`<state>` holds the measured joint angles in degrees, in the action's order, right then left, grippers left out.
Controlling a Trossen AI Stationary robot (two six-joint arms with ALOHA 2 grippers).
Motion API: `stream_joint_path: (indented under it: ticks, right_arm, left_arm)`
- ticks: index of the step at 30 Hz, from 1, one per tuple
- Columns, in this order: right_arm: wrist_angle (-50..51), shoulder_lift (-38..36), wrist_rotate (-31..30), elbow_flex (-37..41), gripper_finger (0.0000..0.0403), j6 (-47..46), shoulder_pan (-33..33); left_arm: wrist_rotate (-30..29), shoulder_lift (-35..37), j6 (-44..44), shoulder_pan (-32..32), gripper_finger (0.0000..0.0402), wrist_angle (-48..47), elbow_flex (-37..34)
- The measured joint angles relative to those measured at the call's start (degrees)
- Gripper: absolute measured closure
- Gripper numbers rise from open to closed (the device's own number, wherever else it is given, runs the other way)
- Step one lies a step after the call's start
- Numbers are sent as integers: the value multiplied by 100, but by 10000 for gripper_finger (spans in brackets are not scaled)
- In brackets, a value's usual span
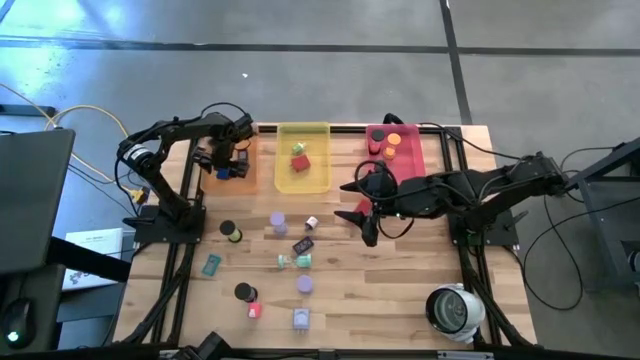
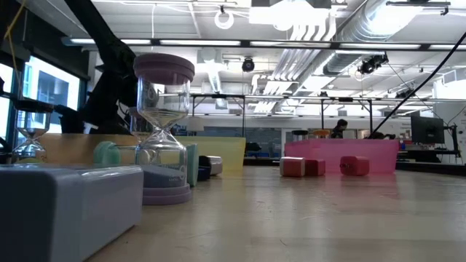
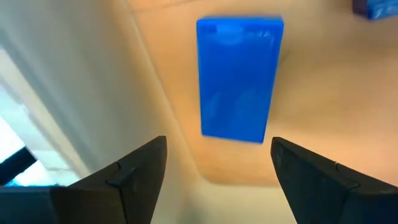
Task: Pick & Place Office items
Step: Put the green sand timer into the pink bin
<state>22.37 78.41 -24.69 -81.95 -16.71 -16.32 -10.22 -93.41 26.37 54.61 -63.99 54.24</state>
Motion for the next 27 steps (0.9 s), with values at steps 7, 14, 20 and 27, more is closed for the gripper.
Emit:
stream_joint_path:
  ticks: [7,14,20,27]
  right_arm:
    - [-78,0,86,0,121,17,0]
    - [-78,0,236,0,121,20,0]
    - [-76,-1,278,-2,121,42,0]
    - [-74,-2,390,-2,121,175,0]
  left_arm:
    - [64,628,92,-15,121,-183,63]
    - [632,1914,-572,-54,121,-472,72]
    - [1781,3052,-901,-526,121,-526,74]
    - [2087,4148,-614,-1500,121,-530,74]
